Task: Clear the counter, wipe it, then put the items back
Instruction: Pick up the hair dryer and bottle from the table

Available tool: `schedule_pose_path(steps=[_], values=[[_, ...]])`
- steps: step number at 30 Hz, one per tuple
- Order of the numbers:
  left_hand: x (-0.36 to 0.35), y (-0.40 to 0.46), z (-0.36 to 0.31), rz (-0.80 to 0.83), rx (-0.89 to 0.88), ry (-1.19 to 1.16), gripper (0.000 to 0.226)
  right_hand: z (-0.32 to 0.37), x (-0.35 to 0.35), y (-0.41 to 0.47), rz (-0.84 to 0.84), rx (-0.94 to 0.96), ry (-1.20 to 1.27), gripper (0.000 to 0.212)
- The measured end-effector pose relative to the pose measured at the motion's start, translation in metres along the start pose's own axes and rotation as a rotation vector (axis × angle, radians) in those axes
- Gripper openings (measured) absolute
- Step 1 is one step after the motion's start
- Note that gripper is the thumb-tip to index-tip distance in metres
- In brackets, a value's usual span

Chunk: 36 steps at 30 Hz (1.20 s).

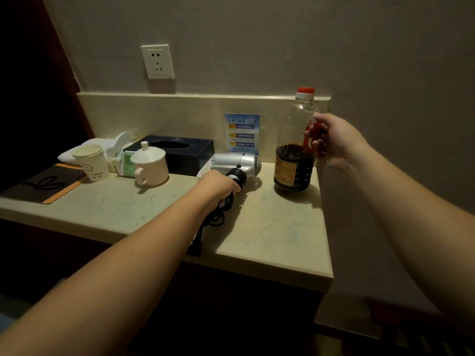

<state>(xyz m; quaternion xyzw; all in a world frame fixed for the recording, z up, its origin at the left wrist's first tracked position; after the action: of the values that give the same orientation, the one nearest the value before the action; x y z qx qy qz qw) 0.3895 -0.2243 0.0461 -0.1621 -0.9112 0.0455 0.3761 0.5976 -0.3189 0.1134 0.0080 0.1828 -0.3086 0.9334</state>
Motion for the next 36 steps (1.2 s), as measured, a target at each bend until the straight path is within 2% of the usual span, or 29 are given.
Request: schedule_pose_path(steps=[8, 14, 23, 32, 36], values=[[-0.011, 0.022, -0.014, -0.019, 0.028, 0.074, 0.039, -0.008, -0.005, 0.044, -0.012, -0.008, -0.008, 0.03], [-0.02, 0.032, -0.024, 0.054, 0.079, 0.183, 0.044, -0.01, -0.009, 0.066, -0.022, -0.023, 0.002, 0.025], [-0.021, 0.043, -0.032, 0.08, 0.097, 0.238, 0.039, -0.013, -0.016, 0.087, -0.019, -0.03, -0.008, 0.022], [-0.019, 0.052, -0.039, 0.07, 0.051, 0.391, 0.049, -0.012, -0.02, 0.099, 0.014, -0.03, -0.066, 0.021], [-0.021, 0.058, -0.038, 0.084, 0.086, 0.442, 0.051, -0.013, -0.017, 0.101, 0.024, -0.057, -0.086, 0.024]])
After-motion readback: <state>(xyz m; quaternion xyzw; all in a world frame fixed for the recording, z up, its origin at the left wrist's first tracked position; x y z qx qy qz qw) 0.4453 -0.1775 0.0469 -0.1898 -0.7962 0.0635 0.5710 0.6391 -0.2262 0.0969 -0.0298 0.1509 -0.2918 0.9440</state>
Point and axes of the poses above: each hand's wrist, its own y-axis towards the middle knuckle, its own x-axis out of the back of the hand, z = x × y, the point moved 1 cm from there along y, towards the middle knuckle, and after that the axes turned 9 degrees about y, right-handed, at the moved point
